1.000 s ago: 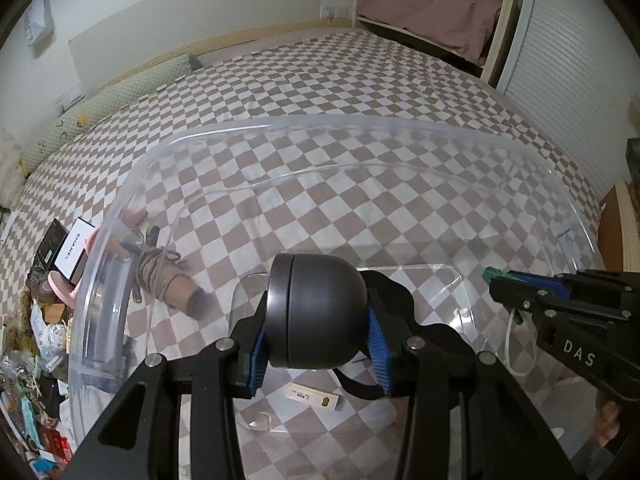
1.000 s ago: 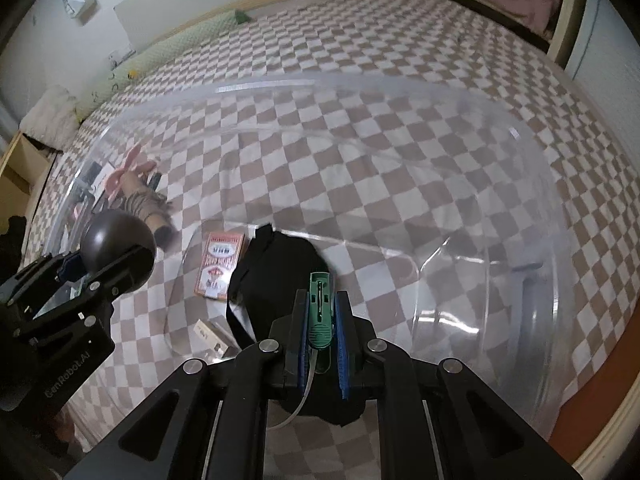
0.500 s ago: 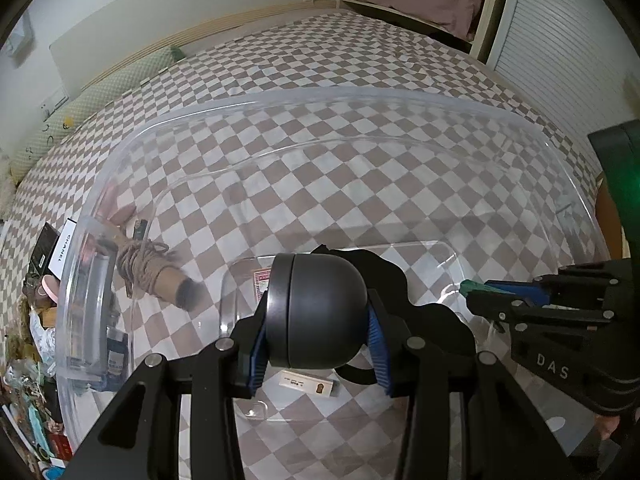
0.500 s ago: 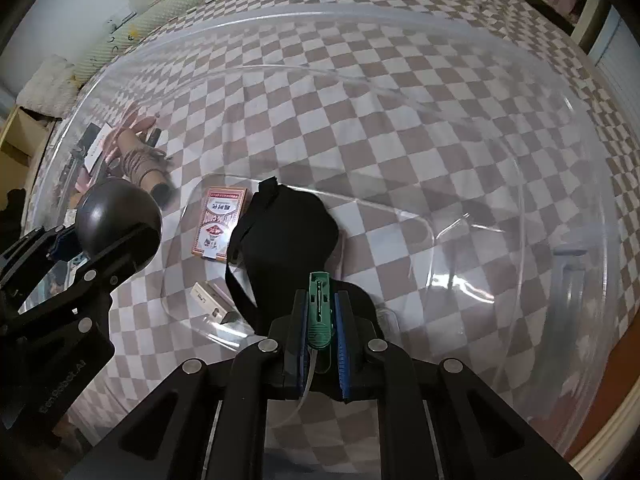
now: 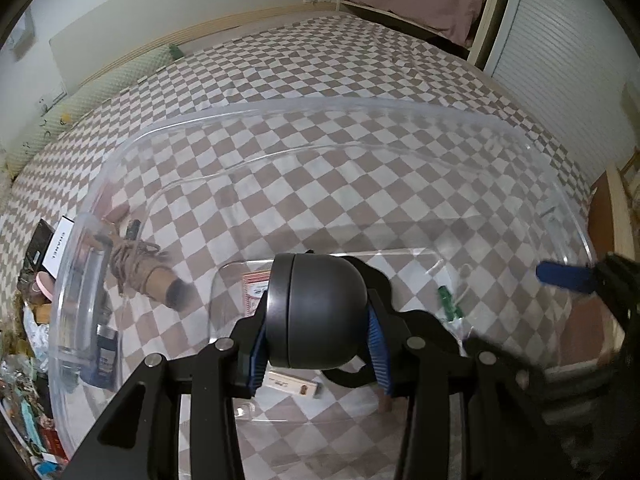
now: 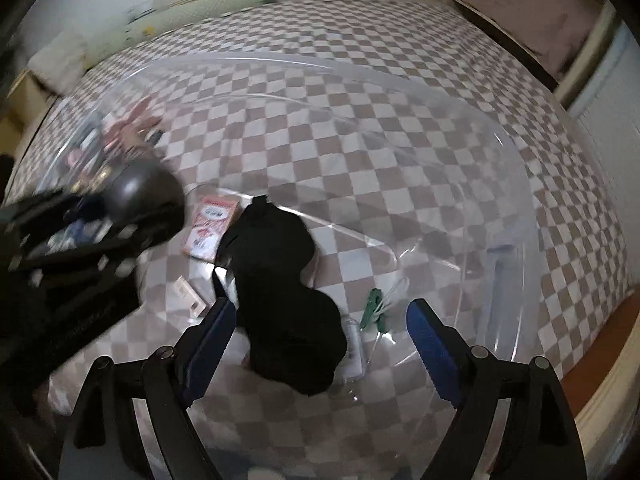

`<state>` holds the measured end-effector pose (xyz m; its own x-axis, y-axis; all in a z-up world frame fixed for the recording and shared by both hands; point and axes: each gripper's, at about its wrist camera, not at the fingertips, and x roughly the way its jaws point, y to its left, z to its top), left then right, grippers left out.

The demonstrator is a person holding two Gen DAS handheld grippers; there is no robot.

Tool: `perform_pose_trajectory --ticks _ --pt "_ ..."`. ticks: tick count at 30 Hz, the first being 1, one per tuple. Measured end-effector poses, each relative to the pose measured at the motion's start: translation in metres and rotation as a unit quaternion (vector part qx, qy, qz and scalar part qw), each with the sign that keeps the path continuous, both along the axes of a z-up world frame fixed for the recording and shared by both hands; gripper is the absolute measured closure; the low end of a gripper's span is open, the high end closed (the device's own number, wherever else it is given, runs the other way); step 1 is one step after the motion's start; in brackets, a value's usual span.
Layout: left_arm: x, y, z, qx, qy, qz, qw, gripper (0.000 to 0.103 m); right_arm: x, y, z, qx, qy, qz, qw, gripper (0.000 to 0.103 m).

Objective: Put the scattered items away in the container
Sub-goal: 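Open the right tool over the container to drop the green clip, then open the left tool to drop the black ball into the container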

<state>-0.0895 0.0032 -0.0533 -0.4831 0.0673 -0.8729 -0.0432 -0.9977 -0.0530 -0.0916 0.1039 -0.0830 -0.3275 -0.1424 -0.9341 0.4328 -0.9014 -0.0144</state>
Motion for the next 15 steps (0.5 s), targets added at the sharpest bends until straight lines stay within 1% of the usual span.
perform_pose_trajectory --ticks 2,8,10,15 --pt "-0.002 0.005 0.001 0.004 0.0 -0.003 1.0 0.061 0.007 0.003 0.002 -0.006 0.001 0.01 1.0 0.016" --pt "-0.009 0.031 0.004 0.021 -0.002 -0.022 0.9995 0.061 0.013 0.016 0.003 -0.011 0.0 0.01 1.0 0.016" --pt "-0.011 0.039 0.004 0.02 -0.004 -0.027 0.9994 0.061 0.013 0.02 0.003 -0.014 -0.002 0.008 1.0 0.016" --pt "-0.013 0.053 0.002 0.003 -0.006 -0.031 0.9995 0.061 0.019 0.023 0.008 -0.02 -0.001 0.013 1.0 0.016"
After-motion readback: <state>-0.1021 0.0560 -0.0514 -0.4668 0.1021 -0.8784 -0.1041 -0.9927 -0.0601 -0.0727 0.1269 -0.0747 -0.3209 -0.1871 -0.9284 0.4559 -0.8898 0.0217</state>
